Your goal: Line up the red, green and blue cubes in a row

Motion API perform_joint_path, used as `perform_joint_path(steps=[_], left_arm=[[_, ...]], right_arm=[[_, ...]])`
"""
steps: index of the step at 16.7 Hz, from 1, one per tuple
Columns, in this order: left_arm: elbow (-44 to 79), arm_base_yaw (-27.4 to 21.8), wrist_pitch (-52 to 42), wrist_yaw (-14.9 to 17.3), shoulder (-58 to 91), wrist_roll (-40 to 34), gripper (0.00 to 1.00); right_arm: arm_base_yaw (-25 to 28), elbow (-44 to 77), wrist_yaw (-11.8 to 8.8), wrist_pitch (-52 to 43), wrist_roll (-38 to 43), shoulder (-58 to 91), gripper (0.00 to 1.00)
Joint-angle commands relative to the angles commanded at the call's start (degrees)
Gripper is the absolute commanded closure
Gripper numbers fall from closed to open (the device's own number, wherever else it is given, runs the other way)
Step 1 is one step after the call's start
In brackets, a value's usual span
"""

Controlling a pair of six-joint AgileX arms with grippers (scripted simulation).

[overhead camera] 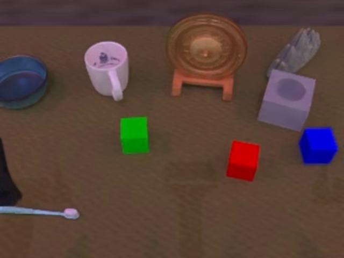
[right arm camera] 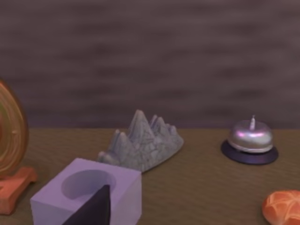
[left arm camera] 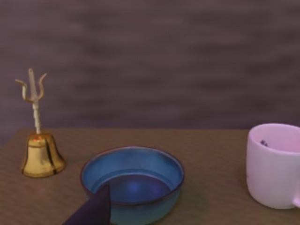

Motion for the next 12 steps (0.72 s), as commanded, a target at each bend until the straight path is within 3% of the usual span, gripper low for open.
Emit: perform_joint_path(steps=[6, 12], left_arm=[[0.00, 0.00, 0.00, 0.00, 0.00, 0.00, 0.00], [0.00, 0.00, 0.00, 0.00, 0.00, 0.00, 0.00]], right_arm=[[2.16, 5.87, -0.21, -3.95, -2.93, 5.92, 0.00], [9.20, 28.30, -0.11, -18.80, -13.73, 33.01, 0.00]])
